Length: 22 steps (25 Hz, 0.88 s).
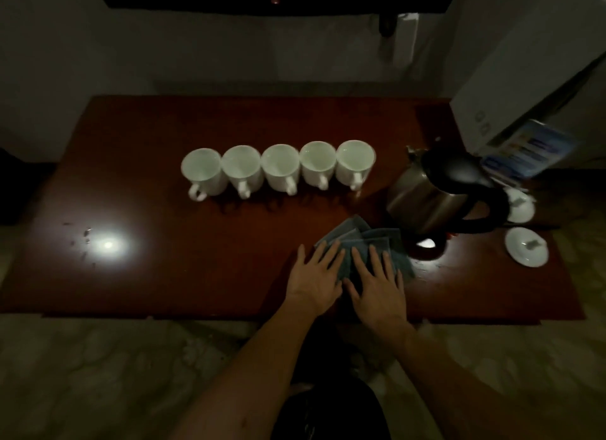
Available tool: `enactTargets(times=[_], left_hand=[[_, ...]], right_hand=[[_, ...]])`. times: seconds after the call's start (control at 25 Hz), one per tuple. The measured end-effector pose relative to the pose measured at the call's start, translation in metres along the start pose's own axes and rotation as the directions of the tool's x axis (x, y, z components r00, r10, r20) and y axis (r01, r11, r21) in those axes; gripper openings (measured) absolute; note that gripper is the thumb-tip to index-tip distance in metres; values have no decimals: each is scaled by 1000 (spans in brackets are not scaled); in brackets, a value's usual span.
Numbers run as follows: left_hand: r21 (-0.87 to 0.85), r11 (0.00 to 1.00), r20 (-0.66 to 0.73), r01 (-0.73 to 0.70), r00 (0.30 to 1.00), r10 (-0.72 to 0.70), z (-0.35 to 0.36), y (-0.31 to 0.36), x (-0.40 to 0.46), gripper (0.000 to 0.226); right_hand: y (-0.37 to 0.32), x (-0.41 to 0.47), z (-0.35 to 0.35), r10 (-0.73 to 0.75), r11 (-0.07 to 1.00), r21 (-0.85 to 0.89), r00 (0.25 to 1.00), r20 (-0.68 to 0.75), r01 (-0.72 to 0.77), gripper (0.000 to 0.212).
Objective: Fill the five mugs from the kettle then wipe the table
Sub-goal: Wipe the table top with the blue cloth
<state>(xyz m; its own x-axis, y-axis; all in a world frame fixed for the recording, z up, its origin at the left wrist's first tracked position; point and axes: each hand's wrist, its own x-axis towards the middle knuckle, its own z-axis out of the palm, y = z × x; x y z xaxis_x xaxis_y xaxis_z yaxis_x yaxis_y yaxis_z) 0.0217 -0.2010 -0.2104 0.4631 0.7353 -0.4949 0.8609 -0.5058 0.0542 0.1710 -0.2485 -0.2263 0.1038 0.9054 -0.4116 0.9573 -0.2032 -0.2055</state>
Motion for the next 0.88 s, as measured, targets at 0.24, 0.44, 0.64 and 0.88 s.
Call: enactTargets(times=[0.24,0.44,0.64,0.88], left_hand=[[-62,983,-25,171,985,-173,5,-88,-25,64],[-131,980,-71,147,985,-158,8,-76,-20,67],[-223,964,-60,145,985,-162,25,-18,-29,67],[-104,990,-95,96,990,-106,13,-29,6,67]], right_hand=[[-92,40,3,-164,986,-23,984,72,166,72],[-57,49,-8,-312,938,-118,942,123,326,70],[-10,13,-2,-319,937,-109,940,120,332,67],[1,46,-11,-288,954,-65,955,74,293,73]])
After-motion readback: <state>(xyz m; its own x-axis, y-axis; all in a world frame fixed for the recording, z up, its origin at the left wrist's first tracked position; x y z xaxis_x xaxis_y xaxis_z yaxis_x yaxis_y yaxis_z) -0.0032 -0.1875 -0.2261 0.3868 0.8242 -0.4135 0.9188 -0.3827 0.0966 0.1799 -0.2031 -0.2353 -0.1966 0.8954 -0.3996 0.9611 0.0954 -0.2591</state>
